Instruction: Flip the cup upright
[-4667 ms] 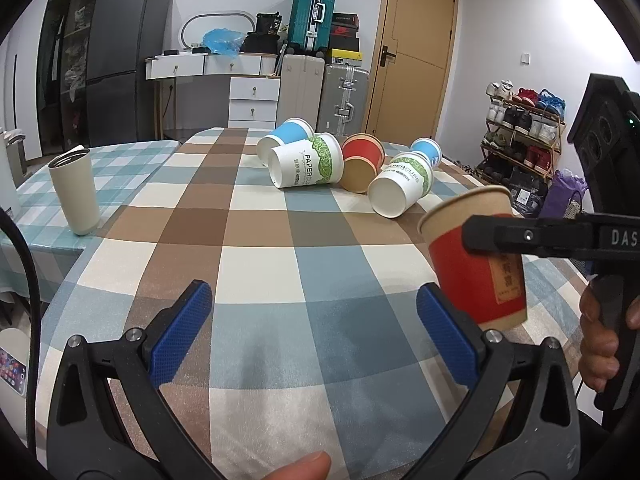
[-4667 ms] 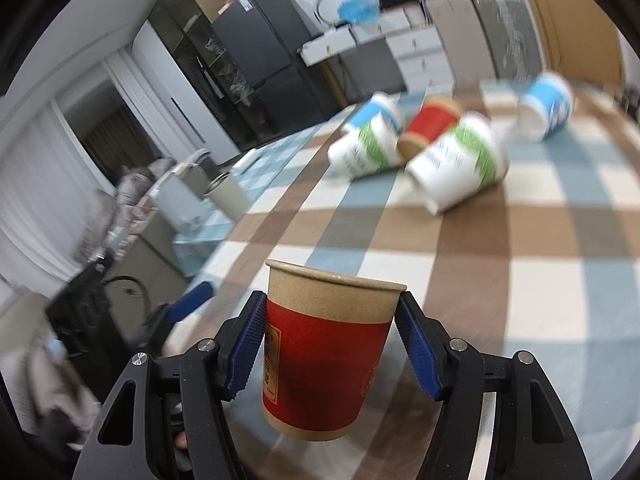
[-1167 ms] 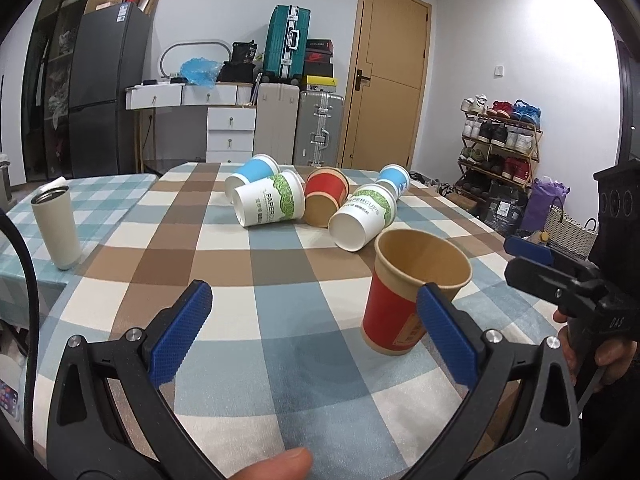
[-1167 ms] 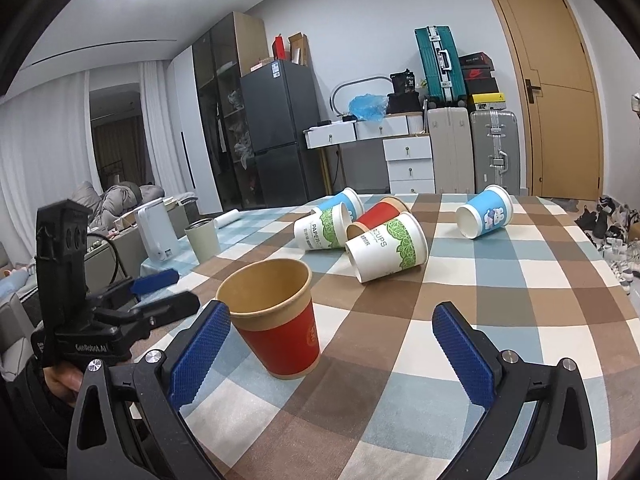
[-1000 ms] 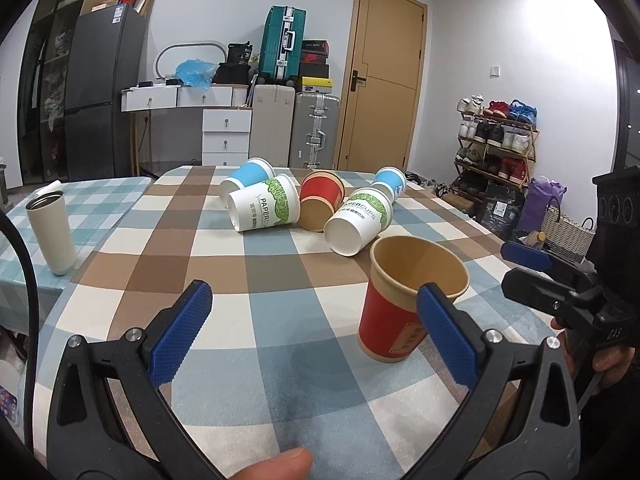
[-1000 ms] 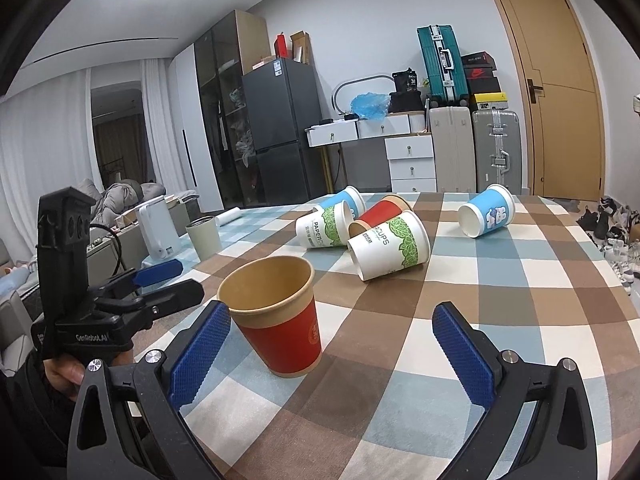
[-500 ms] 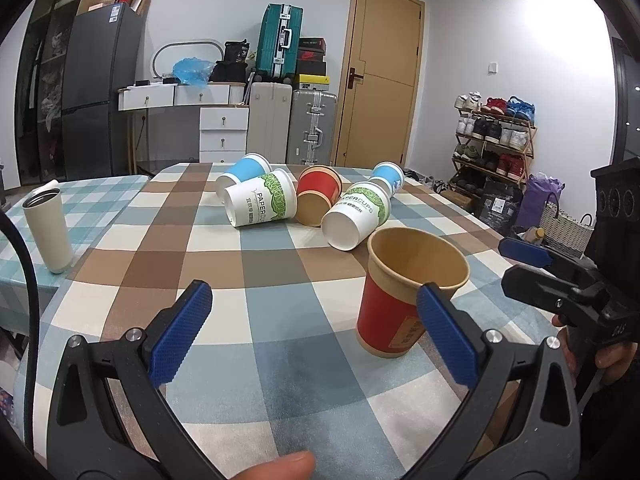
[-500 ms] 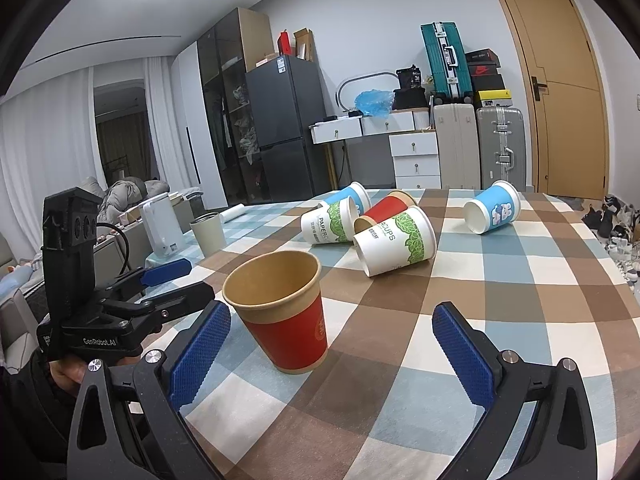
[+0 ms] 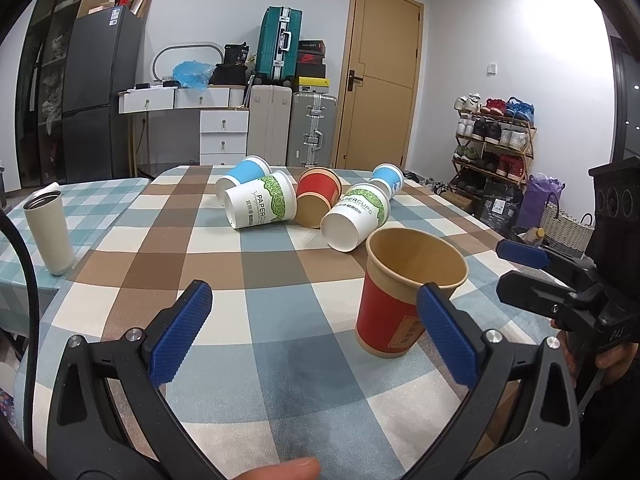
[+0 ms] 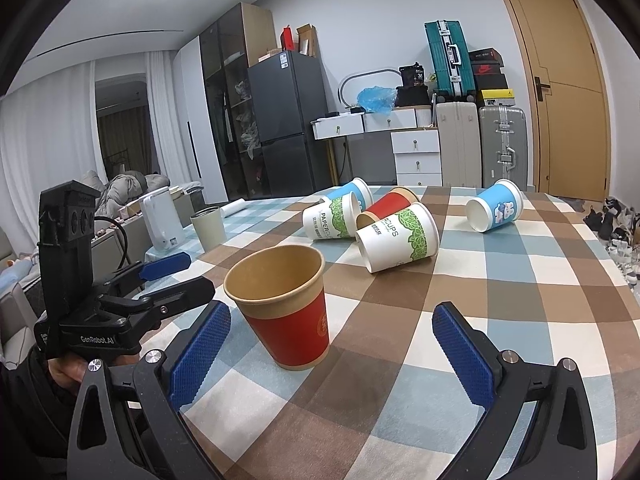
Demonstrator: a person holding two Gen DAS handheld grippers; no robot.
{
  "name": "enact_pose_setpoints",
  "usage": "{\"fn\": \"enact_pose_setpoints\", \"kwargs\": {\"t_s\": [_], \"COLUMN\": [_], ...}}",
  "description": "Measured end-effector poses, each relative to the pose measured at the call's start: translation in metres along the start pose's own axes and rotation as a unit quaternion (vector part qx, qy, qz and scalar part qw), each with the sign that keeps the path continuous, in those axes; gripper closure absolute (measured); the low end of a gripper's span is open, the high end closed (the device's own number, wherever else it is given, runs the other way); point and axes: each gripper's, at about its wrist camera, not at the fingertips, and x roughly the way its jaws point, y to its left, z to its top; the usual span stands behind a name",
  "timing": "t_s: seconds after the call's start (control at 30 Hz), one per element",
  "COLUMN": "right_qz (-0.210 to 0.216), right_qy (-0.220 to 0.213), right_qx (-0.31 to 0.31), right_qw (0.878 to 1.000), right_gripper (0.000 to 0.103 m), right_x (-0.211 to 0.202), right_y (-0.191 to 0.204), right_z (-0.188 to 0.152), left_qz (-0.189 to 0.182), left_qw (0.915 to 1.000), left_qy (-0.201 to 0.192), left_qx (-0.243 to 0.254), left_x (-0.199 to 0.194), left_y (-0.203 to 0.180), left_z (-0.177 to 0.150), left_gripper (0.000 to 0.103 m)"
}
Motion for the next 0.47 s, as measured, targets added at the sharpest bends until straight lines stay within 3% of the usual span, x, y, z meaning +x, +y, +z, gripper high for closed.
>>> {"fn": "enact_pose_setpoints", "kwargs": {"t_s": [0.47], "right_qz": [0.0], "right_qy": [0.003], "right_qx": [-0.004], "right_qw": [1.0], "right_gripper": [0.0], "right_x": [0.0], "right_y": [0.0004], "right_z": [-0.0008], "left_qz": [-0.001], "left_qw": [1.0], "left_qy": [-0.001], "left_qx": [0.002], "left_x": [-0.0003], "left_y": [-0.0017], "left_z": [0.0004], "left_gripper": [0.001]}}
